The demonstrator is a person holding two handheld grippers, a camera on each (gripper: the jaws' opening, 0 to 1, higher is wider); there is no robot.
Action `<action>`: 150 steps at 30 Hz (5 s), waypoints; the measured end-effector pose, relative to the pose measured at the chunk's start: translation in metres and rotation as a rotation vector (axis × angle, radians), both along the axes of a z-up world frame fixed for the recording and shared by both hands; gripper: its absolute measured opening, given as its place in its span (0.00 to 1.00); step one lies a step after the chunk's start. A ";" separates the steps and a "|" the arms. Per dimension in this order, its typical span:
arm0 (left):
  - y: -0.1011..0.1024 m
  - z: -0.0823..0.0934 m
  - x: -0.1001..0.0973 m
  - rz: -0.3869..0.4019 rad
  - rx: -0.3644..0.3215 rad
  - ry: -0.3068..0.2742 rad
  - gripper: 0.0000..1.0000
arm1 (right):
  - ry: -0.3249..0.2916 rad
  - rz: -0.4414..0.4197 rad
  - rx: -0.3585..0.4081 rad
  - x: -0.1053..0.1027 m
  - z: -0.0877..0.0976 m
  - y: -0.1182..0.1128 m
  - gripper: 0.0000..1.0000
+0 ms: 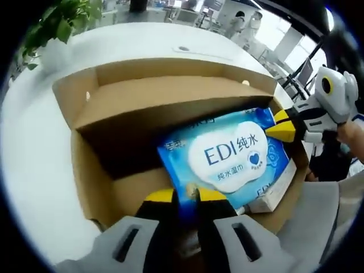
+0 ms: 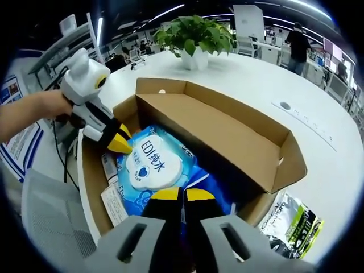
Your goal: Operate the shoe box by opening the lid, removing the specified soft item, and placing it in the target area until the item is outside and the box remains undamaged.
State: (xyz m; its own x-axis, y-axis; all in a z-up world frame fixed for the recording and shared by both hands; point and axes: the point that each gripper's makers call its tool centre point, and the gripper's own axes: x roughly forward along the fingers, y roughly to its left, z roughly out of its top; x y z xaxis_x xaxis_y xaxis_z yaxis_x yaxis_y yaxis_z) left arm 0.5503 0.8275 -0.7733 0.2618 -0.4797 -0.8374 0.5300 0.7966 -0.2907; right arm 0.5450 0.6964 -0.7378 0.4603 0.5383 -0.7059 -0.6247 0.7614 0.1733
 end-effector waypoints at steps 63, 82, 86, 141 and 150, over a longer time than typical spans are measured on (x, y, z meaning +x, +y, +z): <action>-0.074 0.113 -0.011 0.000 -0.126 -0.229 0.00 | -0.107 -0.246 0.142 -0.010 0.098 -0.084 0.00; -0.141 0.128 -0.020 -0.057 -0.182 -0.233 0.00 | -0.104 -0.383 0.154 -0.021 0.101 -0.150 0.00; -0.154 0.129 -0.020 -0.072 -0.188 -0.232 0.00 | -0.105 -0.411 0.153 -0.022 0.100 -0.165 0.00; -0.254 0.071 0.001 -0.202 -0.105 -0.145 0.00 | 0.030 -0.552 0.115 -0.003 0.012 -0.257 0.00; -0.257 0.060 0.004 -0.216 -0.066 -0.141 0.00 | 0.061 -0.552 0.104 0.007 -0.008 -0.258 0.00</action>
